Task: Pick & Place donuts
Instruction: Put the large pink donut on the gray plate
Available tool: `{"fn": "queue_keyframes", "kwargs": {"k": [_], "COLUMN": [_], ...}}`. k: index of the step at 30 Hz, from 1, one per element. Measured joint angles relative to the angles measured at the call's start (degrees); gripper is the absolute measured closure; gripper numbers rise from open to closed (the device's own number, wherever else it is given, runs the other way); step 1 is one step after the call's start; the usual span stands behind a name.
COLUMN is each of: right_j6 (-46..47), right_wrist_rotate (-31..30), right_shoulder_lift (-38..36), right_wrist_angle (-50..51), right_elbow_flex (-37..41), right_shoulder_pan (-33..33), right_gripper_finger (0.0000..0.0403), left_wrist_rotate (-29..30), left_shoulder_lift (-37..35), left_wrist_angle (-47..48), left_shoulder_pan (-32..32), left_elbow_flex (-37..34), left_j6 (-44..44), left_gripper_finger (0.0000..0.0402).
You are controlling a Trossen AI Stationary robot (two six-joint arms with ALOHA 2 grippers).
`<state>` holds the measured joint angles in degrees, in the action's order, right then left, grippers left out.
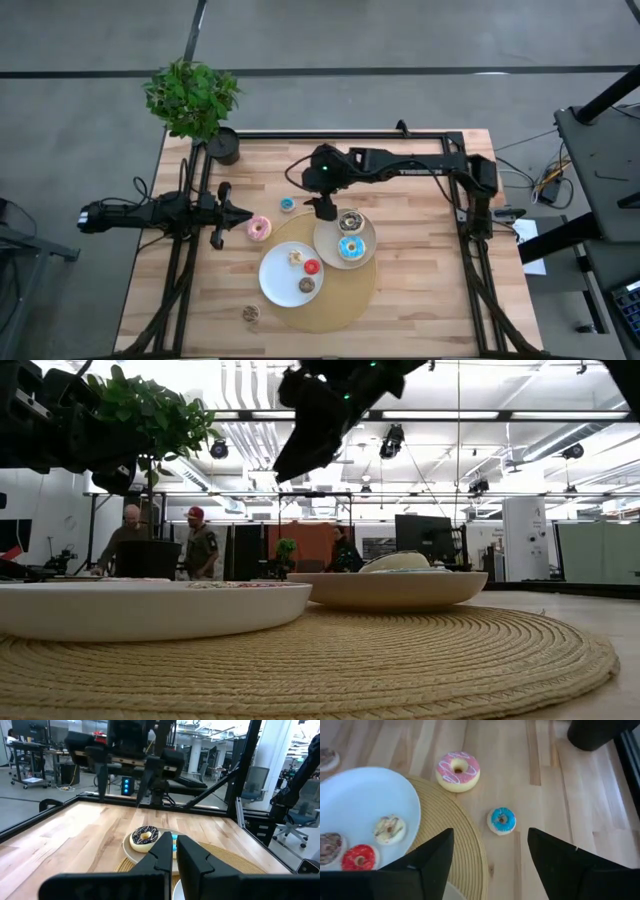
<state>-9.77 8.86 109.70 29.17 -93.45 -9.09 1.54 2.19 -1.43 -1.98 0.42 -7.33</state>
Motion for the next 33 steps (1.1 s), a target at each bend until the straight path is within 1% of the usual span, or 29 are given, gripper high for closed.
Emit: {"fn": "queue_keyframes", "kwargs": {"k": [5, 9, 14, 21, 26, 28, 33], "right_j6": [0.8, 0.8, 0.8, 0.8, 0.8, 0.8, 0.8], "right_wrist_rotate": [-0.4, -4.5, -6.1, -6.1, -6.1, -6.1, -6.3], "right_shoulder_lift": [-4.1, -7.0, -11.8, -19.5, -25.7, -28.1, -32.9], "right_wrist_angle": [-2.7, -4.0, -4.9, -8.8, -12.6, -14.5, -18.0], "right_elbow_flex": [6.5, 11.2, 17.0, 26.6, 33.8, 36.6, 41.9], "right_shoulder_pan": [1.0, 2.0, 2.9, 4.2, 6.0, 7.1, 10.0], "right_gripper_finger": [0.0193, 0.0228, 0.0276, 0.0344, 0.0385, 0.0392, 0.0394], "left_wrist_rotate": [0.0, 0.0, 0.0, 0.0, 0.0, 0.0, 0.0], "left_shoulder_lift": [0.0, 0.0, 0.0, 0.0, 0.0, 0.0, 0.0], "left_wrist_angle": [0.0, 0.0, 0.0, 0.0, 0.0, 0.0, 0.0], "left_shoulder_pan": [0.0, 0.0, 0.0, 0.0, 0.0, 0.0, 0.0], "left_elbow_flex": [0.0, 0.0, 0.0, 0.0, 0.0, 0.0, 0.0], "left_j6": [0.0, 0.0, 0.0, 0.0, 0.0, 0.0, 0.0], "left_gripper_finger": [0.0402, 0.0402, 0.0402, 0.0402, 0.0402, 0.0402, 0.0402]}}
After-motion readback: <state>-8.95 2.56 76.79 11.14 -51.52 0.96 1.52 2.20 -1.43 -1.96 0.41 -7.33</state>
